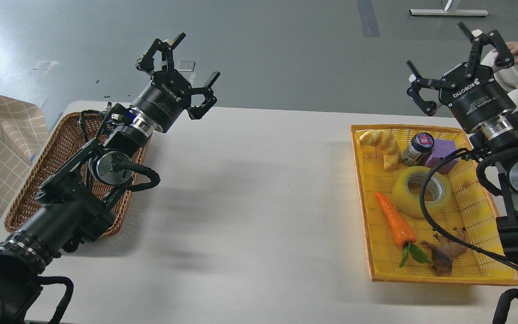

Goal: Place and transfer tape with both arms

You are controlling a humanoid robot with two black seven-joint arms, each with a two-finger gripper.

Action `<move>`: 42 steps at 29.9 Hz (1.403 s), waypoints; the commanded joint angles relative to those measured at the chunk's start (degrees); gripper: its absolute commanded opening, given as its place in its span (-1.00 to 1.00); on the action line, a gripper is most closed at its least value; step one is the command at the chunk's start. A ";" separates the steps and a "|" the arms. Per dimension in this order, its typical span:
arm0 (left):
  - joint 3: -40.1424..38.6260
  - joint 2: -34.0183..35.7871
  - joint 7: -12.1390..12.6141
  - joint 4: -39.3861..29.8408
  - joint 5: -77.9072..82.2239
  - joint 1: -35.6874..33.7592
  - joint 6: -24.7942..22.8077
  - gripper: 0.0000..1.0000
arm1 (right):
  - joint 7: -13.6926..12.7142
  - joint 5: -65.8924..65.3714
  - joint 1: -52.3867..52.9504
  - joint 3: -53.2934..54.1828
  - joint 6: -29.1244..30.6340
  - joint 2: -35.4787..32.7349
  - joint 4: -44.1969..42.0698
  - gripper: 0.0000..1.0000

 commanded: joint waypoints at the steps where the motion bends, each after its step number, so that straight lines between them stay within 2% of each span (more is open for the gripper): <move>1: -0.21 -0.07 -0.31 0.61 -0.16 -0.20 0.00 1.00 | 0.11 0.00 -0.03 0.15 0.00 -0.08 -0.18 1.00; 42: -0.13 -0.51 -0.67 0.17 0.02 -0.29 0.00 1.00 | 0.11 0.00 0.06 0.15 0.00 0.10 -0.18 1.00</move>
